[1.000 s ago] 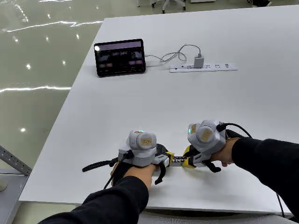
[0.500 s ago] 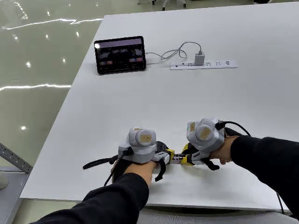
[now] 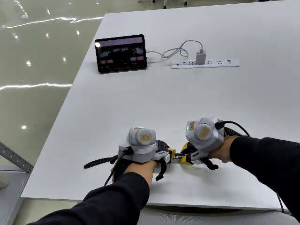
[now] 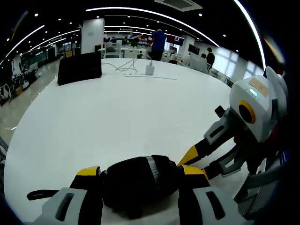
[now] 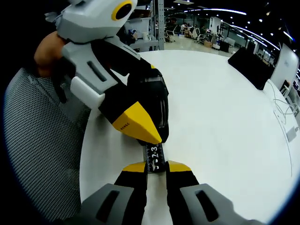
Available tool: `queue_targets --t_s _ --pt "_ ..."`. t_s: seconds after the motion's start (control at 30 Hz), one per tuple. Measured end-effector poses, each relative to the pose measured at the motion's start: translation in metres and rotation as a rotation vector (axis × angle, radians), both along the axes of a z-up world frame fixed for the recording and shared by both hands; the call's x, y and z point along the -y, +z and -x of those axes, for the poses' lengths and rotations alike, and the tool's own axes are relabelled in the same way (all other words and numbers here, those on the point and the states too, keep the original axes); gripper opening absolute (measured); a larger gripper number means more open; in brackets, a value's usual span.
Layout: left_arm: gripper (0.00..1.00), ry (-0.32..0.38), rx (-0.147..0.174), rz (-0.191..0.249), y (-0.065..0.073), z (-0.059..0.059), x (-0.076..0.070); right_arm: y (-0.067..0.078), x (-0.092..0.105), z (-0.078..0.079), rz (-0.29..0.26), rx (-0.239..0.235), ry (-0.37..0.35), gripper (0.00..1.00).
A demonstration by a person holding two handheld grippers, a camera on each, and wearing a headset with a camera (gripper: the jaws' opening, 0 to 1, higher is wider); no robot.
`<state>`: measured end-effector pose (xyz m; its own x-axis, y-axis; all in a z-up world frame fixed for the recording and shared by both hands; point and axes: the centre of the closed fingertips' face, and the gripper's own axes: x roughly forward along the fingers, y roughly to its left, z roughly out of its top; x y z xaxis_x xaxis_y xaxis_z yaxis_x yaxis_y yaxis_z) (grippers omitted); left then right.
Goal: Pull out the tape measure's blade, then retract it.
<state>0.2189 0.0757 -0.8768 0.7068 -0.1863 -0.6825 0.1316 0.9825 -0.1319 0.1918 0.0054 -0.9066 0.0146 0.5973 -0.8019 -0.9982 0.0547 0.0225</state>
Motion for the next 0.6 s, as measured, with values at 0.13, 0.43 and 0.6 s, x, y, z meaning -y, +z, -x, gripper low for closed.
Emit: queue_targets --t_s 0.13,0.43,0.6 --pt "0.61 -0.001 0.003 0.003 0.0 0.001 0.0 0.0 -0.002 0.0 -0.008 -0.002 -0.002 0.11" --pt "0.61 -0.004 0.005 0.013 0.001 0.0 0.0 0.0 -0.008 0.0 -0.027 -0.006 -0.008 0.11" --pt "0.61 -0.008 0.009 0.016 0.001 0.001 -0.001 0.0 -0.011 0.001 -0.043 -0.022 -0.017 0.1"
